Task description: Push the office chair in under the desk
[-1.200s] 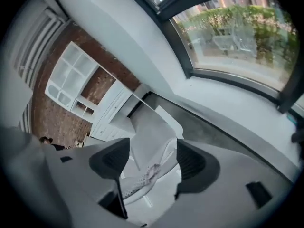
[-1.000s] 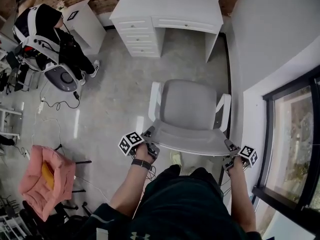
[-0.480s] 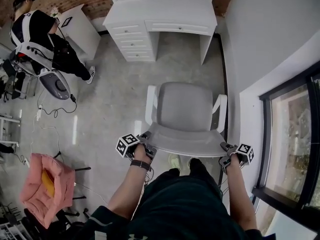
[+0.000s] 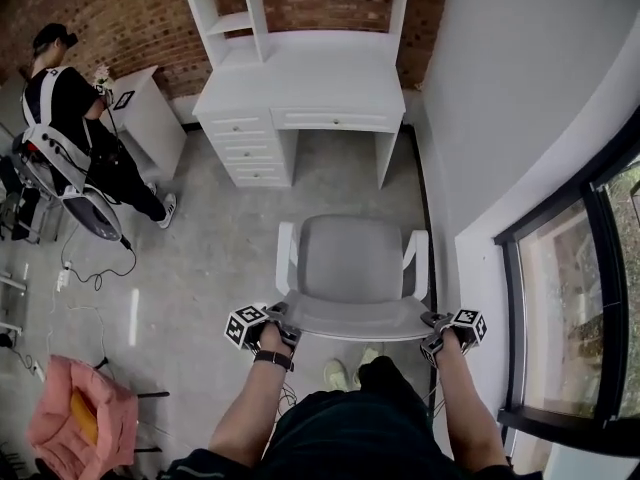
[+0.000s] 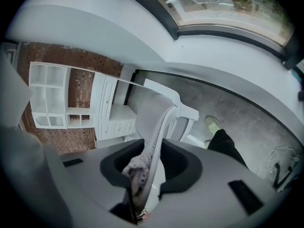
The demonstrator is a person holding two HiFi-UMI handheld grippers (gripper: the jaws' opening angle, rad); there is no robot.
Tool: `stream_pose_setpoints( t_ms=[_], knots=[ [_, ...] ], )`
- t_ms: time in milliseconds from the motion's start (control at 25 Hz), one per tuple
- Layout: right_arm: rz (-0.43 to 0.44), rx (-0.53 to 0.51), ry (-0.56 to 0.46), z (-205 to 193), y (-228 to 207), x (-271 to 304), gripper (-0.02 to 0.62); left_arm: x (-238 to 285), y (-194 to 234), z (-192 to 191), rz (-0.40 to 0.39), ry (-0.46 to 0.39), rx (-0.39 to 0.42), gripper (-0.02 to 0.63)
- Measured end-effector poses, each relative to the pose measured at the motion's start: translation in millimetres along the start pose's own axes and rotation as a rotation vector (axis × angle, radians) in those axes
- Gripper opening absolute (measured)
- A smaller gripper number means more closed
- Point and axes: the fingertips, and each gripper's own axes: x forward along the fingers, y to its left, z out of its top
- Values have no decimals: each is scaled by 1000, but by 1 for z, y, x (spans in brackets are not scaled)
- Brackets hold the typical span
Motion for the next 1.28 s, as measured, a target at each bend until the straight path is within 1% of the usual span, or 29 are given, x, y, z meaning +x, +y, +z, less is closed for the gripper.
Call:
stream_pose_setpoints(
  t_ms=[200,480,640,880,1280],
  knots=[
    [5,-8,9,22,21,15,82,14,-15,4,3,3,-16,94],
    [9,-24,31,52,53,40,81,35,-38,14,18,-20,-42,89],
    [9,-31,44,66,73,57,81,50,-54,27,15,-42,-64,89],
    [-6,-57,65,90,107,80,81,71,-81,42,8,-48,-70,92],
    [27,-69,79,118,156,118,91,103,-119,74,-3,-80,-96,92]
  ],
)
